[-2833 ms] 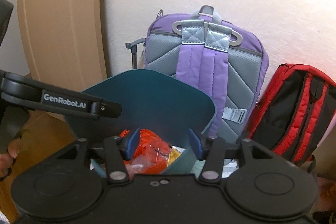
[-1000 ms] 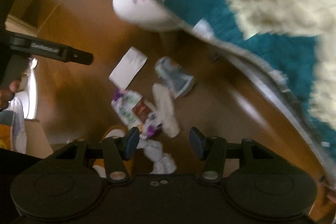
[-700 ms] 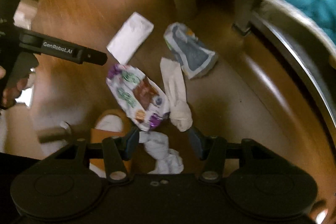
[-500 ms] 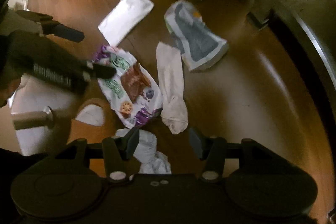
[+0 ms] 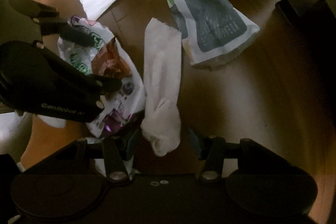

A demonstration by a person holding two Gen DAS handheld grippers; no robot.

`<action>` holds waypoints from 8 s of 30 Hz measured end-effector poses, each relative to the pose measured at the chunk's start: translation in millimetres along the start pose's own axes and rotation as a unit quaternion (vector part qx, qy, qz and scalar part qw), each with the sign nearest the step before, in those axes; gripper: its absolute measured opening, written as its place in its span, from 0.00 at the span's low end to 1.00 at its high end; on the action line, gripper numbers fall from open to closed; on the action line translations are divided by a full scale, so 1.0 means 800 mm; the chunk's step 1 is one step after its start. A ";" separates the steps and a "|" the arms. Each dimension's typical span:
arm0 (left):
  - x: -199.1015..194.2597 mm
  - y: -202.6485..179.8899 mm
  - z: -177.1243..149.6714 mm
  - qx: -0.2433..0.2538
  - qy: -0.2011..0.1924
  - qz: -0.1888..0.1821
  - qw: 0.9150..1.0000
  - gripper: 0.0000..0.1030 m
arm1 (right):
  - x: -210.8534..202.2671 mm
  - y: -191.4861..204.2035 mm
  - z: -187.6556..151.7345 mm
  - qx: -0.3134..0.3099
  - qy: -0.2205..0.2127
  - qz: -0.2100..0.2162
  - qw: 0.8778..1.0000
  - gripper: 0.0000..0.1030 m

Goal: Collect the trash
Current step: 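Grasp the brown snack wrapper with left while right grasps the white tissue, then lift the brown wrapper and white tissue and carry them over the wastebasket, then open both grippers to drop the wrapper and tissue into the wastebasket, then withdraw both open tools from the wastebasket and turn toward the floor, then grasp the green-white printed wrapper with left while right grasps the crumpled tissue, then lift the printed wrapper and crumpled tissue off the floor toward the wastebasket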

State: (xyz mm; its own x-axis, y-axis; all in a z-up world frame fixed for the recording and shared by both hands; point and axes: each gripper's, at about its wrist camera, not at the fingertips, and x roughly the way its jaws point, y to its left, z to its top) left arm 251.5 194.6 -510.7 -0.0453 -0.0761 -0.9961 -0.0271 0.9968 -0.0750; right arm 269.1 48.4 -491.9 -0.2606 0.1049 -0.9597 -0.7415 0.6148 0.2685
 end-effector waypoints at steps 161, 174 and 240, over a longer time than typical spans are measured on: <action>-0.783 -0.300 -0.033 0.129 -0.375 -0.027 0.918 0.79 | -0.759 0.054 -0.281 0.068 -0.448 -0.146 0.879 0.48; -0.628 -0.212 -0.027 0.075 -0.285 -0.041 0.955 0.85 | -0.607 0.055 -0.232 0.054 -0.344 -0.060 0.936 0.49; -0.001 -0.035 0.132 -0.200 0.029 -0.044 0.978 0.22 | -0.010 0.059 -0.050 -0.052 -0.050 -0.052 0.996 0.29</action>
State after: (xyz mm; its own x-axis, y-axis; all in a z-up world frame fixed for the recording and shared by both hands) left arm 358.1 169.4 -513.0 -0.0804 -0.1743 -0.9814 -0.4221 0.8979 -0.1249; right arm 211.4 45.6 -468.1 -0.1192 0.1258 -0.9849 -0.8232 0.5421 0.1689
